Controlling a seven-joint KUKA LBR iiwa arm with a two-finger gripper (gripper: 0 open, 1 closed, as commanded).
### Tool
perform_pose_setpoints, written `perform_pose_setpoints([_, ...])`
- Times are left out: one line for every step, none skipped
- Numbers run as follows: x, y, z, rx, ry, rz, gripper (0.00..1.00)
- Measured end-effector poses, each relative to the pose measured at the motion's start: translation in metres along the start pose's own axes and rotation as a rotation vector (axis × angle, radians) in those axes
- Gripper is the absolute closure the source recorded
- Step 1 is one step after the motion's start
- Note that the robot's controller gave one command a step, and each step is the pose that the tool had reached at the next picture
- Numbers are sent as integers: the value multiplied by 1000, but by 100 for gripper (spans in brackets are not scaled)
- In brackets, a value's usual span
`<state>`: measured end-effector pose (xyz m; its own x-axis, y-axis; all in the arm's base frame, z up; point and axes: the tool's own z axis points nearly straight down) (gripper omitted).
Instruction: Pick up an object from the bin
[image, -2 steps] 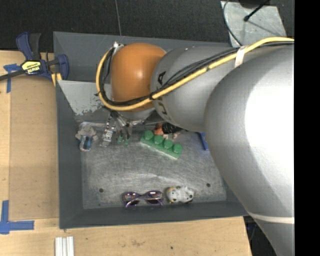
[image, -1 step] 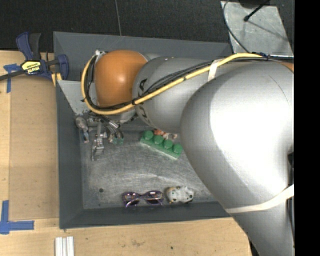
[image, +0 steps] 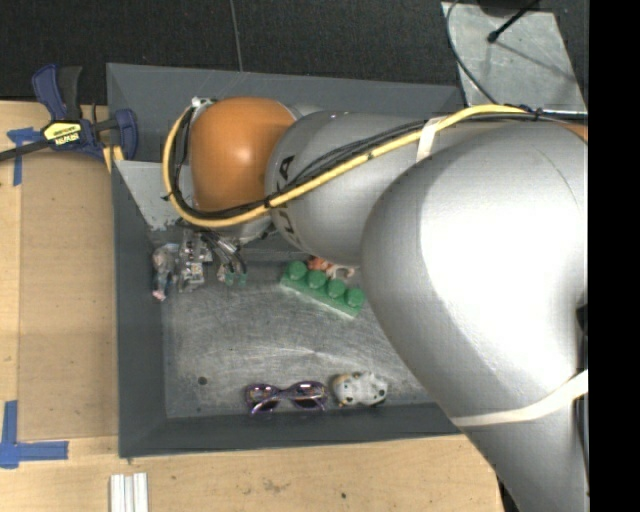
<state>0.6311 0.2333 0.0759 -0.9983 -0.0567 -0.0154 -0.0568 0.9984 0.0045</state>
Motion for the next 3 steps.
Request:
perform_pose_setpoints([0, 0, 0, 0, 0, 0, 100])
perform_pose_setpoints([42, -35, -42, 6, 21, -9, 100])
perform_pose_setpoints([45, -41, -90, 5, 12, -2, 100])
